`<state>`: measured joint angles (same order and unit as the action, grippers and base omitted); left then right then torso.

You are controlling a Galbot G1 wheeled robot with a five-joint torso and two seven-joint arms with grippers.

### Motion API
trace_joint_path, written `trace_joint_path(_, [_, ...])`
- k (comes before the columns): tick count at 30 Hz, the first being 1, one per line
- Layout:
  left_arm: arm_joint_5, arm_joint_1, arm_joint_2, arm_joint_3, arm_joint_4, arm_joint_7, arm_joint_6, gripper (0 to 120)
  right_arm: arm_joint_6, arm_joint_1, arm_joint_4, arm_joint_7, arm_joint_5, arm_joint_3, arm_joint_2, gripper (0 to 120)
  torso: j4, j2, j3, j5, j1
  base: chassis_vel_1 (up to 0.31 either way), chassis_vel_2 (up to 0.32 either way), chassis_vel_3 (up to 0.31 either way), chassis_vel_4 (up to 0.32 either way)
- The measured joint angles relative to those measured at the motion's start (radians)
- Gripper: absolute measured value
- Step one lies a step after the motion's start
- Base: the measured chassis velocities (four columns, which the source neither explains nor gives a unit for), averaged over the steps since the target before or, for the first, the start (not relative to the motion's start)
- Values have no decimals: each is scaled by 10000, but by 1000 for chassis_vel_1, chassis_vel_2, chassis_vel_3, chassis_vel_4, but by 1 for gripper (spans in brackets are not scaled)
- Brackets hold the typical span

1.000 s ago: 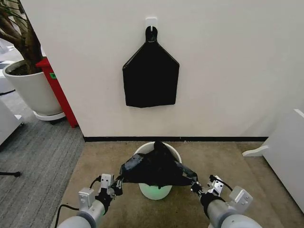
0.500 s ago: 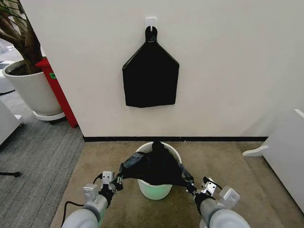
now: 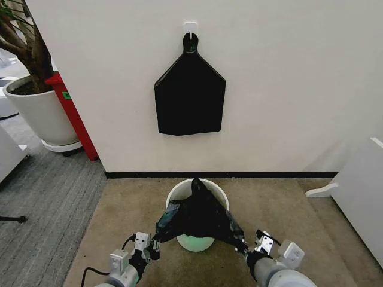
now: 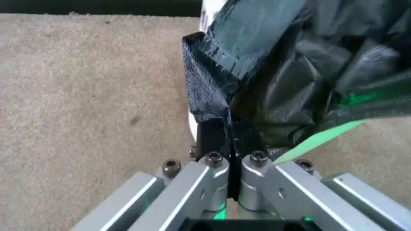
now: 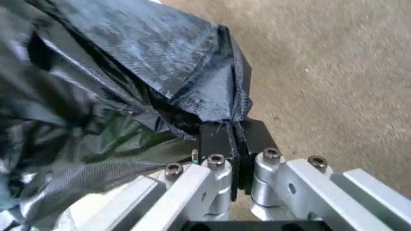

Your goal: Place the garbage bag over the trash bin.

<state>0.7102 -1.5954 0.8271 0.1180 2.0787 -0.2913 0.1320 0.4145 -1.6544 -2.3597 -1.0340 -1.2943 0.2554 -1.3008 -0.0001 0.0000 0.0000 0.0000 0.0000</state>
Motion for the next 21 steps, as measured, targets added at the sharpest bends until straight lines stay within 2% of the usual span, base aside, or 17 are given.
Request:
trace_joint_path(9, [6, 886, 163, -344, -441, 30, -25, 0, -297, 612, 1129, 900, 1100, 35, -64, 0, 1, 0, 1, 0, 0, 0, 0, 0, 0])
trace_joint_path(13, [353, 1453, 140, -425, -522, 25, 84, 0, -383, 1019, 1507, 1202, 1472, 77, 67, 0, -1, 0, 1, 0, 0, 0, 0, 0, 0])
trace_joint_path(21, [530, 1579, 74, -419, -587, 29, 118, 0, -348, 1157, 1704, 1341, 1511, 90, 140, 0, 0, 0, 1, 0, 0, 0, 0, 0, 0])
